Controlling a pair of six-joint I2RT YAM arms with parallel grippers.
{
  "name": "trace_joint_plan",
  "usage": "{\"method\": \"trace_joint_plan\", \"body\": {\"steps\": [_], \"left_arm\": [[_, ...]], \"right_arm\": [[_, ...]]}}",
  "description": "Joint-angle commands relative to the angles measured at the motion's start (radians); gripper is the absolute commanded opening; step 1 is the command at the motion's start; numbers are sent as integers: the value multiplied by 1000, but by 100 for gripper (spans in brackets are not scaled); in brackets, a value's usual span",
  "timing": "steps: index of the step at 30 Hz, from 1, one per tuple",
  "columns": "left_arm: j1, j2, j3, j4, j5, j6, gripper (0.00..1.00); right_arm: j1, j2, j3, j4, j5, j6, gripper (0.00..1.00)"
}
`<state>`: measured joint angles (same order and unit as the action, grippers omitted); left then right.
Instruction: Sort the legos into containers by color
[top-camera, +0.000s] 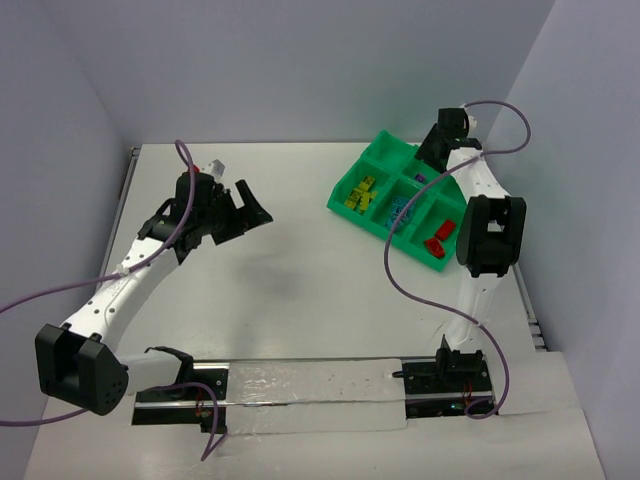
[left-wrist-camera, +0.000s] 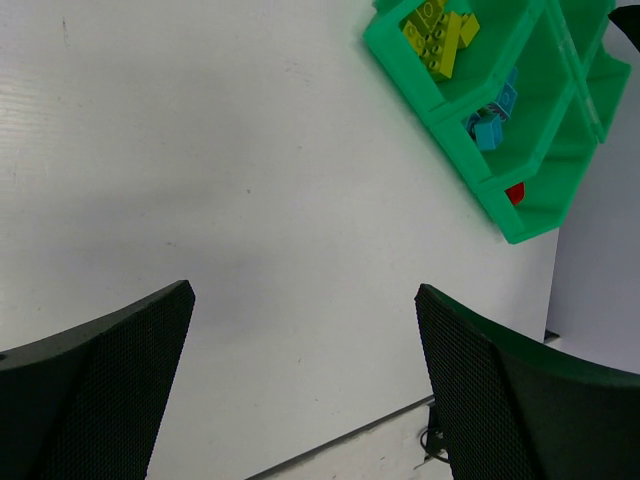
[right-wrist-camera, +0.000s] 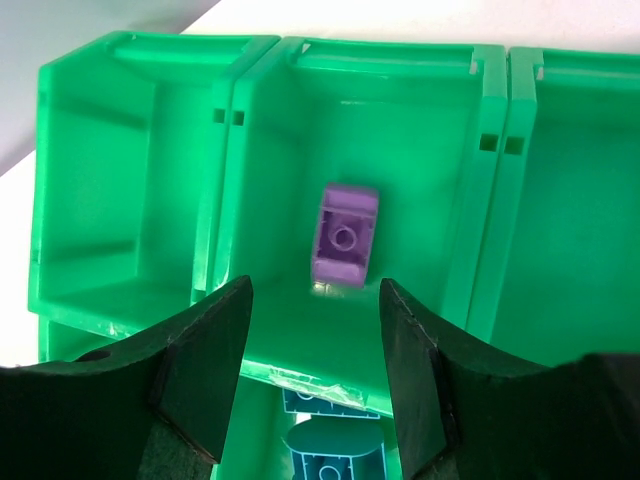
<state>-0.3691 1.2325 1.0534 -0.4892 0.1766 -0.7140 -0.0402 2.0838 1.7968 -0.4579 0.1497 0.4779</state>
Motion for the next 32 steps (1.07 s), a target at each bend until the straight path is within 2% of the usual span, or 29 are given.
{"method": "trace_joint_plan", "body": {"steps": [1, 6, 11, 15, 17, 19, 20, 26, 32], "left_arm": [[6, -25, 54, 12, -64, 50, 99], [6, -46, 28, 52, -39, 52, 99], [6, -51, 13, 64, -22, 51, 99], [6, -65, 19, 52, -37, 73, 99], [6, -100, -16, 110, -28, 76, 99], [6, -134, -41, 145, -22, 69, 99], [6, -141, -43, 152, -18, 70, 99], [6, -141, 7, 87, -64, 118, 99], [6, -151, 23, 81, -81, 151, 99]], "right_arm": [[-6, -21, 64, -5, 7, -6, 62], [-3, -150, -32, 17, -29, 11, 63], [0, -293, -160, 34, -26, 10, 78], [8, -491, -264, 0, -16, 33, 81], [13, -612, -331, -28, -12, 42, 83], [22, -688, -376, -40, -10, 43, 91], [25, -730, -406, -43, -11, 41, 93], [33, -940, -606, -93, -10, 23, 97], [33, -1044, -779, -101, 30, 19, 97]]}}
